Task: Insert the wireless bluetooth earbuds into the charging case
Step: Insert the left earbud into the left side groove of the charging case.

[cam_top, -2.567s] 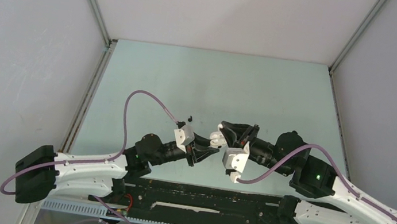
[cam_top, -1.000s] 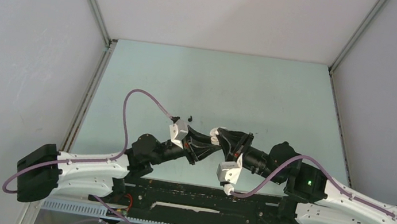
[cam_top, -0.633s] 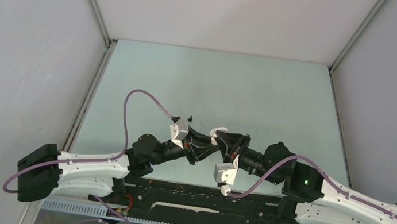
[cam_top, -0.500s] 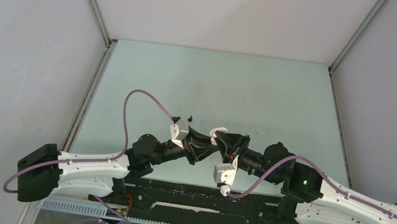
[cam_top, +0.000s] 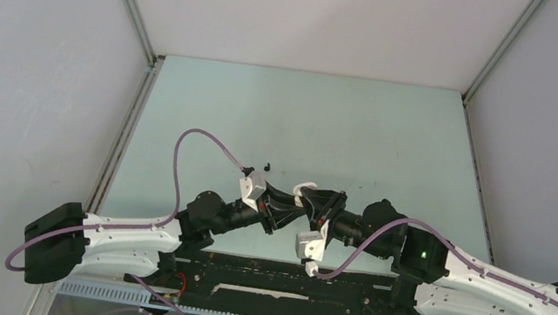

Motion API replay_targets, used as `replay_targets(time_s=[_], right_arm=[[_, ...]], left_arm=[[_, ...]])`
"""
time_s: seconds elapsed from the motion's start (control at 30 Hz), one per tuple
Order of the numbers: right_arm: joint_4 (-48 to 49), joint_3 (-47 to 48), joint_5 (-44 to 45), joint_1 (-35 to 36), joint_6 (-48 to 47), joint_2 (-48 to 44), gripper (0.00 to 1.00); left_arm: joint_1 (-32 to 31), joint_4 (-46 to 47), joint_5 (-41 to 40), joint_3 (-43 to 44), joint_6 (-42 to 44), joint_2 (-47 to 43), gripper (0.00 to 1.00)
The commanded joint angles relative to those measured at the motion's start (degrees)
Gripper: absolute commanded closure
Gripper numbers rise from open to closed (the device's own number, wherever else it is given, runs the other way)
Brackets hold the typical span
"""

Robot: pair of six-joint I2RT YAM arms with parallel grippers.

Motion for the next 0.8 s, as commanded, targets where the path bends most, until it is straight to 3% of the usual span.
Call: replay_targets(time_s=[0.0, 0.37, 0.63, 0.77], right_arm=[[-7.98, 2.67, 0.46, 0.25, 1.23, 1.35, 0.89], [-13.83, 4.09, -2.59, 0.34, 4.67, 2.6, 0.69], [-11.3, 4.37, -0.01, 0.13, 5.02, 3.19, 0.58], [-17.37, 10.39, -2.02, -0.22, 7.74, 3.82, 0.52]], left_arm=[[0.05, 3.96, -1.07, 0.08, -0.01, -1.48, 1.0], [0.05, 6.77, -2.48, -1.23, -1.32, -2.31, 1.0], [0.04, 6.77, -2.52, -1.86, -0.82, -2.38, 1.0], [0.03, 6.76, -2.68, -1.82, -0.62, -1.49, 1.0]])
